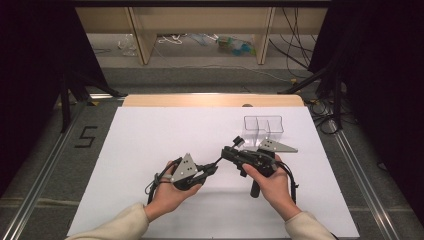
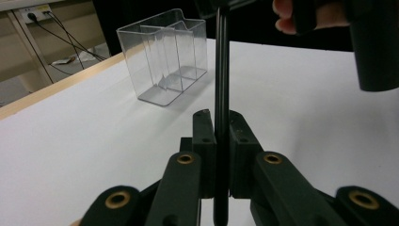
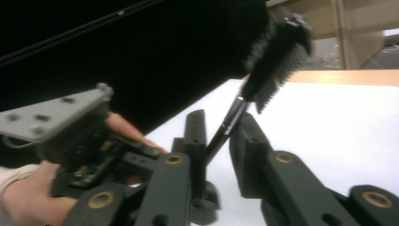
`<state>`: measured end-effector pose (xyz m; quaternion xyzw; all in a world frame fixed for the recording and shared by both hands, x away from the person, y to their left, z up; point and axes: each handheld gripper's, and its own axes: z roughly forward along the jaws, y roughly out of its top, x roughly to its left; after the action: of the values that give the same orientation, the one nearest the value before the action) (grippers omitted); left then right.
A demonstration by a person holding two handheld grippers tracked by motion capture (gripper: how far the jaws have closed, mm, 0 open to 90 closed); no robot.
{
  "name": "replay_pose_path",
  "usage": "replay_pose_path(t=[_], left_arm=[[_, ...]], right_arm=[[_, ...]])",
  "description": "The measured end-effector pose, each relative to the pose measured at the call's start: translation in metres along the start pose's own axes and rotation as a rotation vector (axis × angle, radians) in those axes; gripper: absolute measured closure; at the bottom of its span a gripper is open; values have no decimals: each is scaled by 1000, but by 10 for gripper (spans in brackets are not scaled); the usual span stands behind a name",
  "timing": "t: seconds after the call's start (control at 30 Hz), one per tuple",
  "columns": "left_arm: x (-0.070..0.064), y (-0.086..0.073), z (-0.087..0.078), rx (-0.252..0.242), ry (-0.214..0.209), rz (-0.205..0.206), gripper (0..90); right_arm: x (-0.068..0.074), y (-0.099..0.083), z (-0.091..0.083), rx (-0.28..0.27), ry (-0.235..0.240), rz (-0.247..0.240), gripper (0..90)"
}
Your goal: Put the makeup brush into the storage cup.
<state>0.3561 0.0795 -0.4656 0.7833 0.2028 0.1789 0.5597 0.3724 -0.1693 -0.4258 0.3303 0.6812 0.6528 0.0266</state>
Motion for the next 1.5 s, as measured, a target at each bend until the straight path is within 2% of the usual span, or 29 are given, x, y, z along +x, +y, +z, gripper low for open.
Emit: replay_pose_path(t=[0.03, 0.1, 0.13, 0.4, 0.43, 0.73, 0.77, 0.8, 0.93, 1.03, 1.1, 1.13, 1.2, 1.27, 1.3, 1.33, 1.47, 1.5], left_arm=[[0, 0, 0, 3, -5, -7, 820], [0, 0, 1, 7, 0, -3, 765], [-1, 0, 1, 11, -2, -1, 729], [-4, 3, 0, 19, -12, 2, 512], [-4, 3, 1, 11, -20, 2, 494], [-5, 4, -5, -5, -66, -36, 316], [-5, 4, -6, -6, -66, -36, 299], [-5, 4, -6, -11, -71, -39, 286], [-4, 6, -12, -17, -71, -42, 260], [-2, 6, -17, -26, -66, -48, 253], [0, 6, -19, -35, -60, -51, 247], [1, 6, -21, -35, -53, -57, 246], [2, 7, -23, -41, -49, -54, 245], [3, 7, -25, -47, -46, -58, 245], [3, 7, -26, -49, -43, -61, 245], [4, 7, -27, -52, -43, -58, 245], [6, 8, -32, -71, -34, -65, 243], [6, 9, -35, -67, -28, -69, 243]], right_arm=[[1, 0, 1, -8, 7, -9, 853], [4, 1, 1, 4, 8, -40, 856], [4, 1, 1, 6, 8, -40, 856], [5, 7, -4, 35, -57, -122, 857], [4, 8, -6, 52, -68, -131, 857], [2, 13, -12, 65, -114, -179, 857], [0, 13, -13, 58, -124, -208, 857], [1, 13, -14, 71, -123, -185, 857], [1, 14, -15, 66, -128, -191, 857], [0, 15, -18, 93, -139, -199, 856], [0, 15, -18, 77, -138, -198, 856], [-1, 15, -17, 64, -142, -221, 856], [-2, 15, -17, 54, -139, -224, 856], [0, 15, -18, 70, -136, -200, 856], [-1, 15, -18, 60, -139, -219, 856], [0, 15, -18, 63, -135, -205, 856], [-2, 17, -21, 67, -146, -228, 856], [-1, 16, -22, 74, -139, -206, 856]])
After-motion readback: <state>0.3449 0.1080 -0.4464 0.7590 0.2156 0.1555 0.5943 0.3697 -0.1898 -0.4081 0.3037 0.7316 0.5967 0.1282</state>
